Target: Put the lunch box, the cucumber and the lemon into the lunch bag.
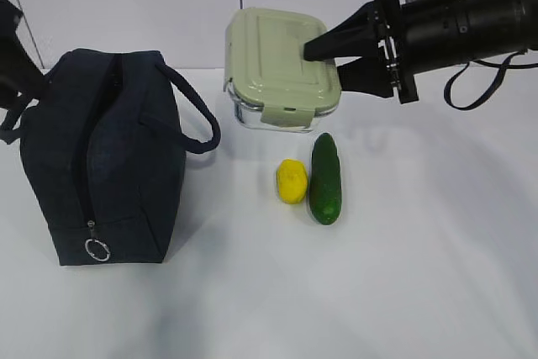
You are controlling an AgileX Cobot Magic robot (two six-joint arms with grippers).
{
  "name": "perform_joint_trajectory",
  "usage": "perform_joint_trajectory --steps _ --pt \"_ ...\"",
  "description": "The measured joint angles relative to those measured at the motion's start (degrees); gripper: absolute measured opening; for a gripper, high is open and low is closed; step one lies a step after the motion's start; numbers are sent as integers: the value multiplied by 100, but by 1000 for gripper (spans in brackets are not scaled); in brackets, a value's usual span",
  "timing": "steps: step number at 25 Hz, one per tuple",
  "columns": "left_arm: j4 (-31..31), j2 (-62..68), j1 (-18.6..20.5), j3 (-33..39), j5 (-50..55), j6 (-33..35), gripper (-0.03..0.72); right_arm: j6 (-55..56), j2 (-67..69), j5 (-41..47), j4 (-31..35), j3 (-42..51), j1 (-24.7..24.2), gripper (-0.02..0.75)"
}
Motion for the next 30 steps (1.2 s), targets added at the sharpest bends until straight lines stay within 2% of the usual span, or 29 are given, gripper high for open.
perform_joint_trajectory --steps 6,8,11,13,19,23,26,30 --pt "-83 697 0 -154 -283 363 325 -52 0 0 383 2 211 374" --pt "-139 848 0 -243 -285 645 257 -52 0 -21 485 2 249 374" --pt "-335 941 0 -370 -120 1094 64 -52 0 -26 582 2 331 374" --pt "-562 941 0 -527 83 1304 8 -62 0 -26 621 2 393 374" --pt "-1225 878 0 -1024 640 1482 -4 -212 0 -34 1134 12 548 373" --pt "-1863 822 -41 -1048 789 1482 -4 -298 0 -67 1316 12 625 373" --pt "-2181 819 -237 -1048 789 1482 -4 -335 0 -67 1316 12 676 373" --pt "-2288 819 -609 -1048 690 1497 -5 -346 0 -67 1321 12 689 373"
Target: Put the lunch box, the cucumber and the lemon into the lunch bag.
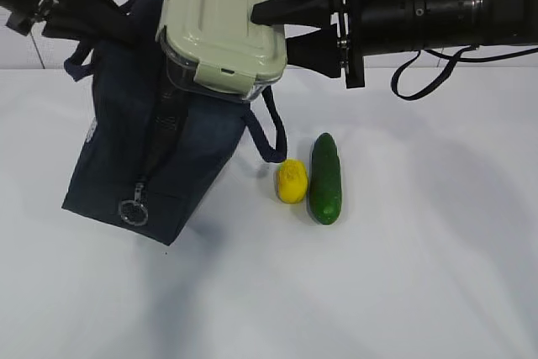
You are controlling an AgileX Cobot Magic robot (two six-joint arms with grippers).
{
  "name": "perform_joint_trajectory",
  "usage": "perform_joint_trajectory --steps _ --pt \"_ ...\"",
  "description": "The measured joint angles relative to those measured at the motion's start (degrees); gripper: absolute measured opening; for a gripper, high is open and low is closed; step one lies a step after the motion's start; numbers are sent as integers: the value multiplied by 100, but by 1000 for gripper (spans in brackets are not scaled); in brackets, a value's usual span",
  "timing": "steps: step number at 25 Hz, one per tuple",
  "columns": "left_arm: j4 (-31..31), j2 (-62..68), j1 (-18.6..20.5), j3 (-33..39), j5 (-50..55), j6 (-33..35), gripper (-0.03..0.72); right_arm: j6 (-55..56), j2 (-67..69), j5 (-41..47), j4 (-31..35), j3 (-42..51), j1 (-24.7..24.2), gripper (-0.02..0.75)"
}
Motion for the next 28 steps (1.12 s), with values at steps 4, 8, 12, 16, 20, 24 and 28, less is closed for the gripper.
perform_joint_trajectory --steps 4,8,12,16,20,24,28 --pt "-74 0 -178 -62 -24 46 -5 0 0 0 -301 0 0 372" --pt "-84 0 -192 -398 16 55 -5 0 0 -5 -799 0 0 372" --pt "-339 -9 -192 -734 174 69 -5 0 0 -228 -873 0 0 372" --pt "-682 -9 -192 -784 186 69 -5 0 0 -579 -859 0 0 372" --pt "-723 -9 -192 -784 186 69 -5 0 0 -651 -535 0 4 372" --pt "-814 -9 -192 -784 186 79 -5 -55 0 -697 -152 0 127 372" --pt "-1362 127 -192 -784 207 184 -5 -180 0 -921 -71 0 328 372"
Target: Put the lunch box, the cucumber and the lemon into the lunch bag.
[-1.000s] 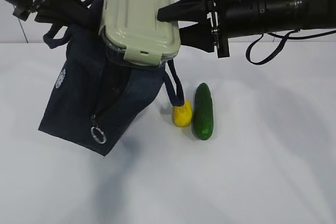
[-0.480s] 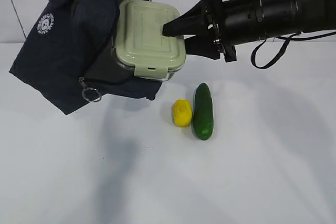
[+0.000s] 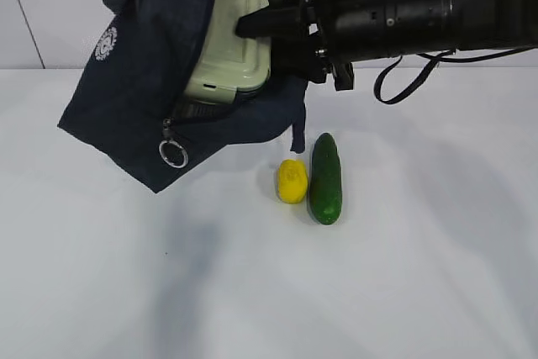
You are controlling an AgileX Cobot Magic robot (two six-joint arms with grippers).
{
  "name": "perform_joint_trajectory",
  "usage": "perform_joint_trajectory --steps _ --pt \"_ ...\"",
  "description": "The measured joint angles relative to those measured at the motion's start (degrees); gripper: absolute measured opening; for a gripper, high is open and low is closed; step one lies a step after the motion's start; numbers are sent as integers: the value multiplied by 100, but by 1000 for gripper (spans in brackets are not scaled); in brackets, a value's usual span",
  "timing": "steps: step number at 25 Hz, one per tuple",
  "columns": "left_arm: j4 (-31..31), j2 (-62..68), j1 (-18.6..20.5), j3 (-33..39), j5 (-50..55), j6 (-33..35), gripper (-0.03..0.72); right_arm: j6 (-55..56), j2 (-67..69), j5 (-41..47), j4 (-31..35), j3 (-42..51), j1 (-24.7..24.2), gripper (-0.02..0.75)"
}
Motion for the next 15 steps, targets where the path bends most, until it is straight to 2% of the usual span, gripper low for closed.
perform_joint_trajectory --steps 7,15 --pt "-368 347 0 0 -12 58 -6 -164 49 -499 -92 0 94 372" --pt "-475 814 0 -8 -34 71 -6 -178 742 -506 89 0 143 372"
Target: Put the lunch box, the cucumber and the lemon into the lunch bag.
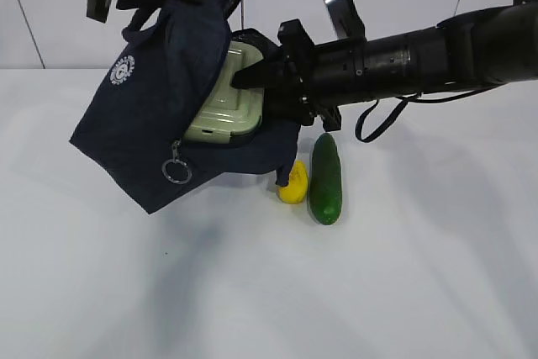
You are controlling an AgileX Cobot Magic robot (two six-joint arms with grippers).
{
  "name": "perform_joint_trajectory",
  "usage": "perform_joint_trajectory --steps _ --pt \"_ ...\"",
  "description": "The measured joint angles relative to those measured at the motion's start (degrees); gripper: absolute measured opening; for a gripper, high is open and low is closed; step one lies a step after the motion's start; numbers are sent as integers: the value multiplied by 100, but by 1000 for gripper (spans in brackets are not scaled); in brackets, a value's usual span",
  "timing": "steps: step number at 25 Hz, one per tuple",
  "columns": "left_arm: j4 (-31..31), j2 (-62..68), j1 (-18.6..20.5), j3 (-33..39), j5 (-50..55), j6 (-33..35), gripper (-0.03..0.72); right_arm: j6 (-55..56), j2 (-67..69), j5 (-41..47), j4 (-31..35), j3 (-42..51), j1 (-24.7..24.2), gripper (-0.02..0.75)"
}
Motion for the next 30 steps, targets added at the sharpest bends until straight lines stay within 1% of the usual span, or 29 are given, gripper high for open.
perform_joint_trajectory --steps 4,10,17,23,30 --pt "0 237 0 0 -14 11 -6 -52 292 -21 315 -152 151 372" --pt "0 457 0 0 -27 125 -6 -106 824 -32 406 -531 399 372" --pt "0 855 0 0 -69 178 -6 -106 1317 -68 415 -757 421 372" --pt "-51 1130 0 0 -105 243 -6 -108 1410 -366 428 -855 421 372" --pt "-121 1261 0 0 -105 260 -6 -118 1612 -405 441 -855 421 372"
